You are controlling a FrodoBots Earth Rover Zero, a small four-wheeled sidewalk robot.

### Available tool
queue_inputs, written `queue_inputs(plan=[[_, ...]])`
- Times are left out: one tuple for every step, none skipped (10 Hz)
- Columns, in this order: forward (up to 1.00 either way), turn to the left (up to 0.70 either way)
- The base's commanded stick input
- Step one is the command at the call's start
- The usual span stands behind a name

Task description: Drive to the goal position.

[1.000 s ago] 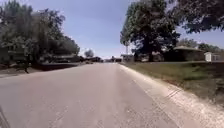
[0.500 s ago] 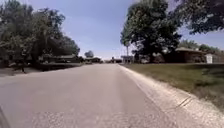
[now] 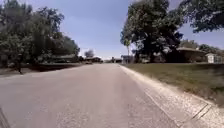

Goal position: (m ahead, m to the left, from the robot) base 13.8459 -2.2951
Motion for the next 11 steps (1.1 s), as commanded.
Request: queue_inputs(plan=[[0.70, 0.00], [0.70, 0.00], [0.70, 0.00], [0.70, 0.00], [0.70, 0.00], [0.70, 0.00], [0.70, -0.07], [0.70, -0.16], [0.70, -0.13], [0.70, 0.00], [0.70, 0.00]])
